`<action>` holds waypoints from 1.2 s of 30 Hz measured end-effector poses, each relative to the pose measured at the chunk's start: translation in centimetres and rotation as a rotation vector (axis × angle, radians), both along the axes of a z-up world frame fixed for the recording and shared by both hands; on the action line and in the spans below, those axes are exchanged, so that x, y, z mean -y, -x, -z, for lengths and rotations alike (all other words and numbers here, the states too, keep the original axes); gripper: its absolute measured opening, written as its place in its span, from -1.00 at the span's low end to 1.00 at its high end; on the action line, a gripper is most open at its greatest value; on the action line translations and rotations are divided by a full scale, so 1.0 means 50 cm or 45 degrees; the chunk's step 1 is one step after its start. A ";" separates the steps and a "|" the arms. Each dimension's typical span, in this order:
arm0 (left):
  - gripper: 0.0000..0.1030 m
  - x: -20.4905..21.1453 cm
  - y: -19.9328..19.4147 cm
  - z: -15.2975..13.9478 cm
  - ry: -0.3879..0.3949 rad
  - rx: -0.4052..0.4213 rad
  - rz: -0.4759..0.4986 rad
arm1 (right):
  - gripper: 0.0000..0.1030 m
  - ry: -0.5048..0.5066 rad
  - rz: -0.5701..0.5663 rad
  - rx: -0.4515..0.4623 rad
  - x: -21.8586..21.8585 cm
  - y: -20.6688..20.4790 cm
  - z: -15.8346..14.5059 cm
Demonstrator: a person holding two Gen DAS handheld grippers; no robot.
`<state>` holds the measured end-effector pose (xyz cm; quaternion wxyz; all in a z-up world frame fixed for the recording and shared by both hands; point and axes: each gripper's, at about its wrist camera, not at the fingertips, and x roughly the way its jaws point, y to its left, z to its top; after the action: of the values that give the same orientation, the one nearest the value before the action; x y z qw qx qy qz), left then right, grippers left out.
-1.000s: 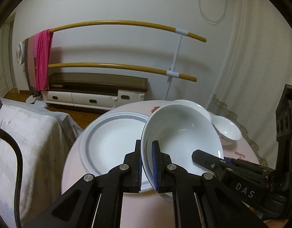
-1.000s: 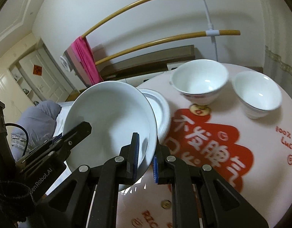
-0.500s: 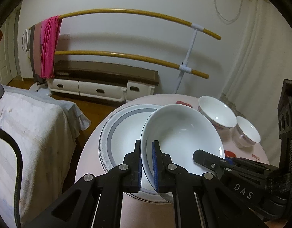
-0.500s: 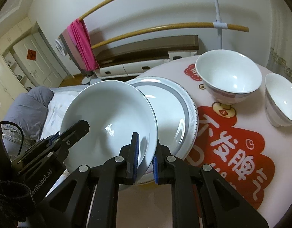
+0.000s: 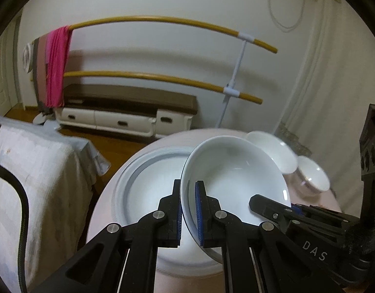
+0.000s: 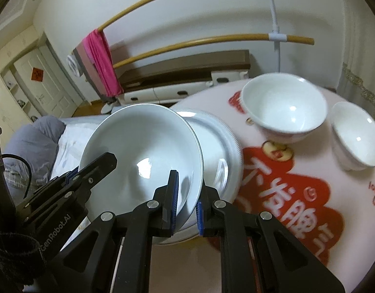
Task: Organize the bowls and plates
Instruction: 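Carry the held bowl over another white bowl and lower it inside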
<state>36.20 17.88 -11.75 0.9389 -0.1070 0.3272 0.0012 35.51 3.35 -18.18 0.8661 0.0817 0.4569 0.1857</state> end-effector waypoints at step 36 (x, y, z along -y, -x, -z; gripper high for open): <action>-0.81 0.206 -0.477 0.019 -0.037 -0.187 0.196 | -0.76 0.224 0.208 0.022 0.258 -0.251 0.019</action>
<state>60.04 7.60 -12.69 0.9111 -0.0676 0.4024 -0.0586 48.05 -9.53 -19.10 0.8860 0.0408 0.4559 0.0745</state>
